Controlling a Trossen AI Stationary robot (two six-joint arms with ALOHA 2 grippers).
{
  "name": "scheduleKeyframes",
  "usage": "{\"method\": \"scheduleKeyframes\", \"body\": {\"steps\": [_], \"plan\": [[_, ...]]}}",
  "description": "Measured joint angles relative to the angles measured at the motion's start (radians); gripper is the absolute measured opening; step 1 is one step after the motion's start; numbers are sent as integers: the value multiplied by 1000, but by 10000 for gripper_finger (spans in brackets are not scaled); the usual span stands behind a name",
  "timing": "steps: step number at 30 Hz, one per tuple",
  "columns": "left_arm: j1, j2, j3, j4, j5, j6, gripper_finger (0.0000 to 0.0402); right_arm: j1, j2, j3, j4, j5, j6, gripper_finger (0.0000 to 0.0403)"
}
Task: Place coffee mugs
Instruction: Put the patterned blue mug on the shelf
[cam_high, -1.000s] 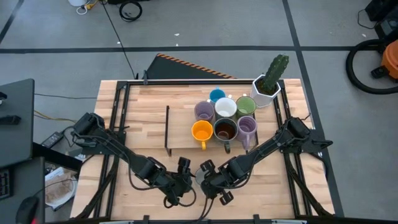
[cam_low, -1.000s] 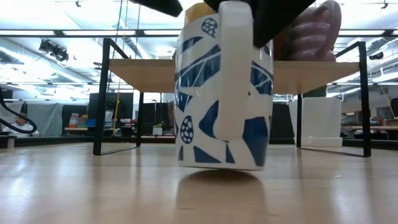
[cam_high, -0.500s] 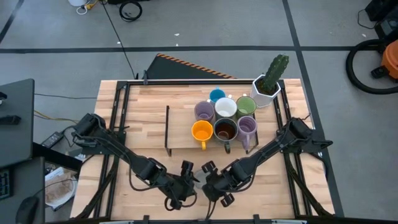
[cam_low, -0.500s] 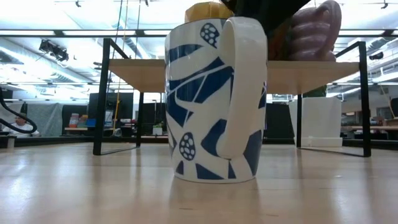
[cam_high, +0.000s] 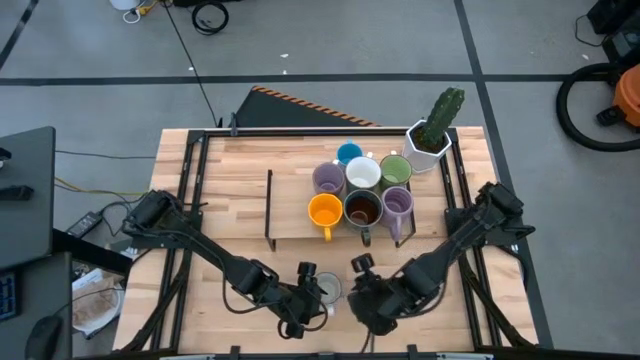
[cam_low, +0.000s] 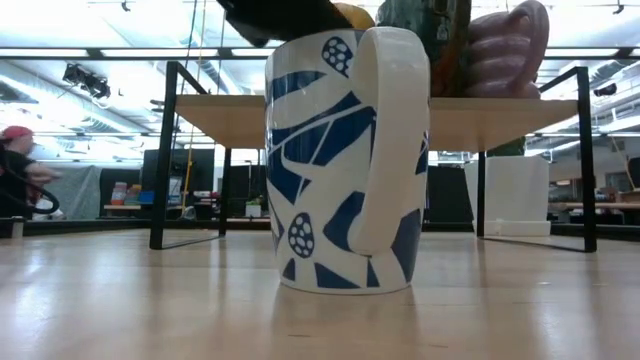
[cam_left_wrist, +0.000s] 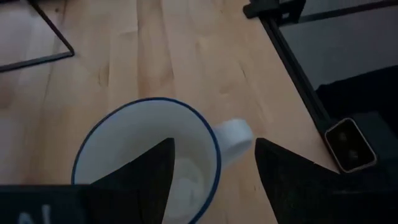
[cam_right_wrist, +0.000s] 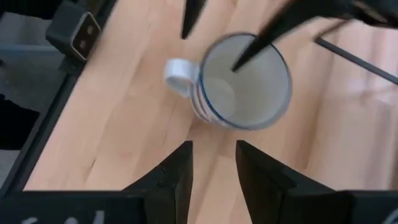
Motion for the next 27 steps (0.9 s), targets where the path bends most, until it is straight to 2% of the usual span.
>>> {"method": "scheduleKeyframes", "body": {"steps": [12,16,19,27], "plan": [[2,2,5,-12,40,-28,170,184,-7,-2,-97,230,226,127],[2,2,93,-127,35,-25,161,223,-7,-2,-132,299,295,127],[12,20,155,-228,38,-25,160,242,-7,-2,-160,307,333,127],[46,154,349,-477,99,-15,160,275,-40,-67,-174,333,414,127]]}}
